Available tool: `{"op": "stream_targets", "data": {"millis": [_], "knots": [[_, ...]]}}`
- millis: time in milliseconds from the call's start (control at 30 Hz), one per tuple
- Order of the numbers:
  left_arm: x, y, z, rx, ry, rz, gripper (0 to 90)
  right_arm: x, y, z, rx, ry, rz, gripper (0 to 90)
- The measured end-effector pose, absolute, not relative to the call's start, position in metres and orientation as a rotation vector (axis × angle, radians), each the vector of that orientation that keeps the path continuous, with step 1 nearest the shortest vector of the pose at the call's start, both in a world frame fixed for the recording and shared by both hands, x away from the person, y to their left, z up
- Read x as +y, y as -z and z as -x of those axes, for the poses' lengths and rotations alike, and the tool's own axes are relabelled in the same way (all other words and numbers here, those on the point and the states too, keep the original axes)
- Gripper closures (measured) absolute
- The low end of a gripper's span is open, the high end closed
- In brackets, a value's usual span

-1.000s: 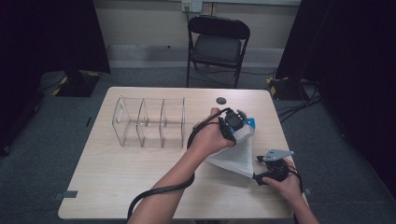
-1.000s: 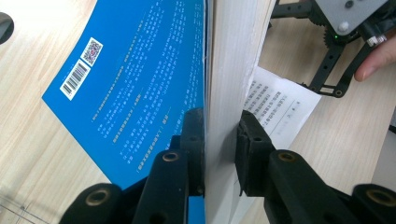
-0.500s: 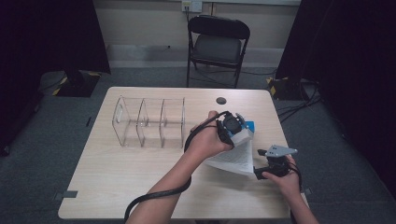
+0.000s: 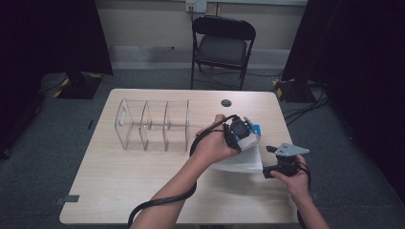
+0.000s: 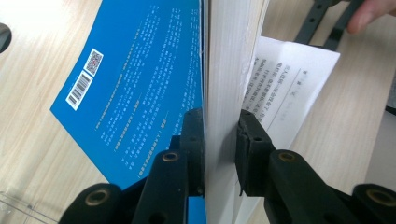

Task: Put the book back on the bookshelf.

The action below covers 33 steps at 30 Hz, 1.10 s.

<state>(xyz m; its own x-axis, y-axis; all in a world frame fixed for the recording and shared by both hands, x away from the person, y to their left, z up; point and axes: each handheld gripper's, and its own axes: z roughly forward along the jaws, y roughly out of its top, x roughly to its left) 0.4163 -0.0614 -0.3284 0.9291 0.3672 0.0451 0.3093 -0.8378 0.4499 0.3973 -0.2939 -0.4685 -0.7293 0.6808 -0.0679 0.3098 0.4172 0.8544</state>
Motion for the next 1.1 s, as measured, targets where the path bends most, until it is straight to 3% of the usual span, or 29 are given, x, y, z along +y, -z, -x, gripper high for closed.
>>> {"op": "stream_targets", "data": {"millis": [1100], "knots": [[-0.068, 0.31, -0.408, 0.421, -0.202, -2.651, 75.3, -0.291, 0.439, -0.407, 2.33, -1.209, -0.757, 10.8]]}}
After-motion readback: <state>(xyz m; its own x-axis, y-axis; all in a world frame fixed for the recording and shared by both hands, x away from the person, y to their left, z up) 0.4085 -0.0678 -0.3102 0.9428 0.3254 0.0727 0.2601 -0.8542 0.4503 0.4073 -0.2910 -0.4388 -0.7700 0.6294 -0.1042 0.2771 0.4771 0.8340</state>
